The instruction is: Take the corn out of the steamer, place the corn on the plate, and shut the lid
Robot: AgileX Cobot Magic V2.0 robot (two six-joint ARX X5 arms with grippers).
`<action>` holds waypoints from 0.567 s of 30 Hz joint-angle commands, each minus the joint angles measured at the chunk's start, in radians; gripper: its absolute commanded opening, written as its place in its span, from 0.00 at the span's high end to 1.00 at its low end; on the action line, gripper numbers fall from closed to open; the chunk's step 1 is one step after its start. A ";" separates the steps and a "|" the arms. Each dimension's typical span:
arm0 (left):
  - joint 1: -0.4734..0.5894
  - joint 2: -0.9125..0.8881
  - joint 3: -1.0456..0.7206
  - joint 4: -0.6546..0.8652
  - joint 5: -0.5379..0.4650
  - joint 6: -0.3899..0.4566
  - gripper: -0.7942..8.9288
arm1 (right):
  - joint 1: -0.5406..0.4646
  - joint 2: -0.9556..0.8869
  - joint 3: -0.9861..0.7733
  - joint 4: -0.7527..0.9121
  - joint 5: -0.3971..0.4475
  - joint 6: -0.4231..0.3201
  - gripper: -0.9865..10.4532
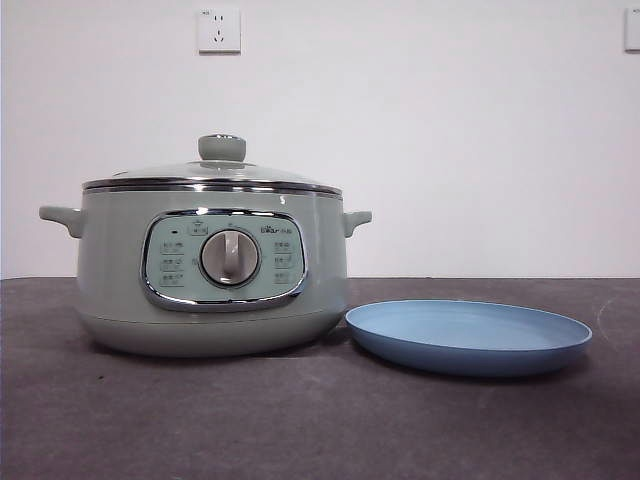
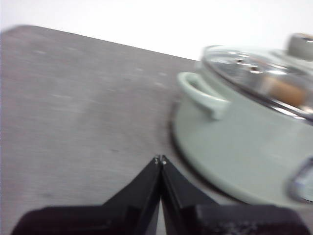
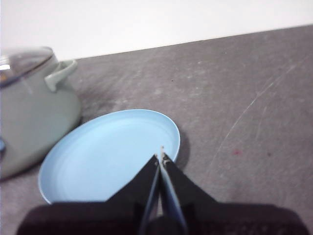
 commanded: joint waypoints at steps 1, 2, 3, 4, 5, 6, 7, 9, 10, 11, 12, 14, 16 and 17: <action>0.002 -0.002 0.031 -0.013 0.065 -0.055 0.93 | 0.001 0.002 0.028 0.014 -0.001 0.107 0.92; 0.002 -0.002 0.047 -0.025 0.068 -0.060 0.93 | 0.001 0.005 0.045 0.014 -0.002 0.107 0.92; 0.002 -0.002 0.071 -0.048 0.066 -0.060 0.93 | 0.001 0.014 0.069 0.014 -0.002 0.107 0.92; 0.002 -0.002 0.091 -0.065 0.066 -0.060 0.93 | 0.001 0.023 0.089 0.014 -0.002 0.107 0.92; 0.002 -0.002 0.112 -0.081 0.066 -0.060 0.93 | 0.001 0.034 0.110 0.013 -0.003 0.107 0.92; 0.002 -0.001 0.136 -0.098 0.066 -0.060 0.93 | 0.001 0.050 0.136 0.013 -0.006 0.107 0.92; 0.002 0.003 0.161 -0.110 0.068 -0.060 0.93 | 0.001 0.070 0.164 0.013 -0.024 0.107 0.92; 0.002 0.011 0.209 -0.133 0.089 -0.060 0.93 | 0.001 0.117 0.218 0.012 -0.056 0.106 0.92; 0.002 0.021 0.234 -0.142 0.110 -0.060 0.93 | 0.001 0.147 0.248 0.010 -0.070 0.106 0.92; 0.002 0.030 0.257 -0.152 0.130 -0.060 0.93 | 0.001 0.174 0.275 0.010 -0.087 0.103 0.92; 0.002 0.042 0.286 -0.171 0.152 -0.057 0.93 | 0.001 0.209 0.308 0.003 -0.110 0.100 0.92; 0.002 0.069 0.344 -0.213 0.189 -0.050 0.93 | 0.001 0.277 0.378 -0.035 -0.159 0.079 0.92; 0.002 0.106 0.406 -0.251 0.225 -0.033 0.93 | 0.001 0.359 0.460 -0.098 -0.217 0.027 0.92; 0.002 0.124 0.433 -0.267 0.241 -0.024 0.93 | 0.001 0.394 0.498 -0.134 -0.243 0.001 0.92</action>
